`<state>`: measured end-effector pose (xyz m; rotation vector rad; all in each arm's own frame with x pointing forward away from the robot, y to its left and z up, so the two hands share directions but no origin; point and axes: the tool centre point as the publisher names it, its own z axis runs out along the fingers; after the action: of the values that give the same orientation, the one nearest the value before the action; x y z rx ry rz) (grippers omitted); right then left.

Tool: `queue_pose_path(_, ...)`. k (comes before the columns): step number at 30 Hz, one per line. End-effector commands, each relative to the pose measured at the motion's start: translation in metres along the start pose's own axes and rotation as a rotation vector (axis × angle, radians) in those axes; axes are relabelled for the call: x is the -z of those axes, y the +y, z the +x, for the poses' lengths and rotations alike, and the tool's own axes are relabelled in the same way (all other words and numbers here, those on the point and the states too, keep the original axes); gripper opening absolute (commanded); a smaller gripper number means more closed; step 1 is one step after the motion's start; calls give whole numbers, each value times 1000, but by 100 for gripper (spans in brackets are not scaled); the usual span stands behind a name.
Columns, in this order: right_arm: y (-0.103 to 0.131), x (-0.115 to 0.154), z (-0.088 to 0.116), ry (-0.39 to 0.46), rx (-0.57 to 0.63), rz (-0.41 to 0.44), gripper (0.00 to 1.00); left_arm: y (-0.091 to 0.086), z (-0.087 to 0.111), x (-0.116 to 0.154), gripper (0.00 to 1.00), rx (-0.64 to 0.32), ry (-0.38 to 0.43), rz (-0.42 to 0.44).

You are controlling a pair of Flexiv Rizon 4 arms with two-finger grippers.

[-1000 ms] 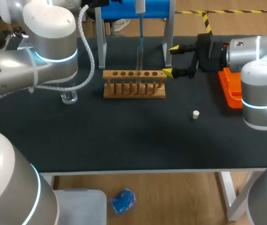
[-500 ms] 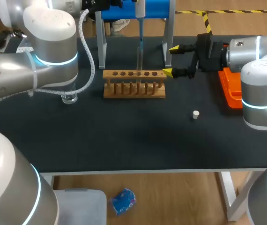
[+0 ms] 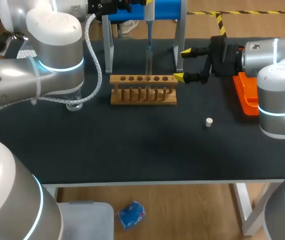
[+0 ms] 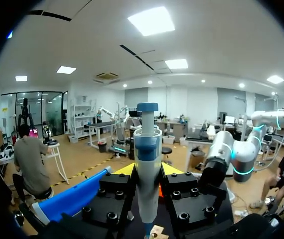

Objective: Invert the test tube, pick up the pipette, mount the tip to pipette, aspirate from beaker and dispense into the tube, eject the tip, return the pipette, and cap with the stopper.

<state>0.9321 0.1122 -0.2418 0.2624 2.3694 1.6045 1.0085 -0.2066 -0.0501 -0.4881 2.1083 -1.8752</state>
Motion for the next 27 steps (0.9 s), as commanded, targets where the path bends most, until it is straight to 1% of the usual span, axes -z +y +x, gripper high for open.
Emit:
queue_pose_path(1, -1, 0, 0, -1, 1, -3, 100, 4, -1, -2, 0, -7, 4, 14)
queue_pose_path(17, -1, 0, 0, -1, 1, -3, 100, 16, 1, -1, 0, -6, -1, 9)
queue_pose_path(27, -1, 0, 0, -1, 1, -3, 100, 21, 3, -1, 0, 0, 0, 2)
